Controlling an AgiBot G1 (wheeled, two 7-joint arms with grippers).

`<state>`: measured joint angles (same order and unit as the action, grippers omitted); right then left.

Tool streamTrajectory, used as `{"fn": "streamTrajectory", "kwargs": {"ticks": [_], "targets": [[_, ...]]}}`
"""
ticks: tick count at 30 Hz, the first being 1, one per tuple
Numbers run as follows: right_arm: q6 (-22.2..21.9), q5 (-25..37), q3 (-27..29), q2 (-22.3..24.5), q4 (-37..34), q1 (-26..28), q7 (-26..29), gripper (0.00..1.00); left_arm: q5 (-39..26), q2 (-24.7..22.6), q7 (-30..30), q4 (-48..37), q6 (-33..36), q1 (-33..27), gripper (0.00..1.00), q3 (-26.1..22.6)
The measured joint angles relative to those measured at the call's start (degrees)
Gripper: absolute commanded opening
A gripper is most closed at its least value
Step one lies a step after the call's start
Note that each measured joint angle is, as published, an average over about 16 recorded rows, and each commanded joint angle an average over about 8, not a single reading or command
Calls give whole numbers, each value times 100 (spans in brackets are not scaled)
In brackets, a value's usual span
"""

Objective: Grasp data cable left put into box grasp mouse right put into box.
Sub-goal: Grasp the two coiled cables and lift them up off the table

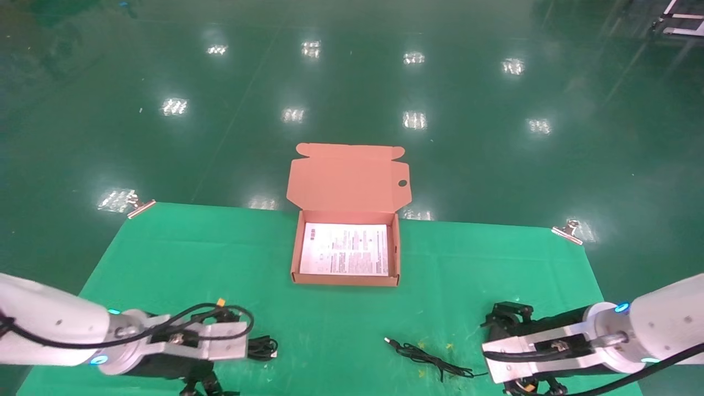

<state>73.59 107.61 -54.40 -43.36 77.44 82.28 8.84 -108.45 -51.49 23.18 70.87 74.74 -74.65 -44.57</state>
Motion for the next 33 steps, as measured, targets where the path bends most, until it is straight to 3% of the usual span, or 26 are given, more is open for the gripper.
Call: {"fn": "streamTrajectory", "kwargs": {"ticks": [6, 14, 31, 33], "targets": [[-491, 501, -57, -144, -33, -283, 519, 100, -291, -262, 227, -556, -225, -26, 100, -61], [-775, 725, -98, -381, -222, -492, 883, 100, -452, -598, 199, -1452, -499, -136, 100, -87], [-1059, 528, -160, -1066, -1447, -610, 614, 100, -362, -1157, -712, -3370, -886, -539, 100, -55], [-1092, 508, -171, -1150, -1615, -613, 544, 78, -348, -1196, -821, -3545, -916, -575, 100, -52]]}}
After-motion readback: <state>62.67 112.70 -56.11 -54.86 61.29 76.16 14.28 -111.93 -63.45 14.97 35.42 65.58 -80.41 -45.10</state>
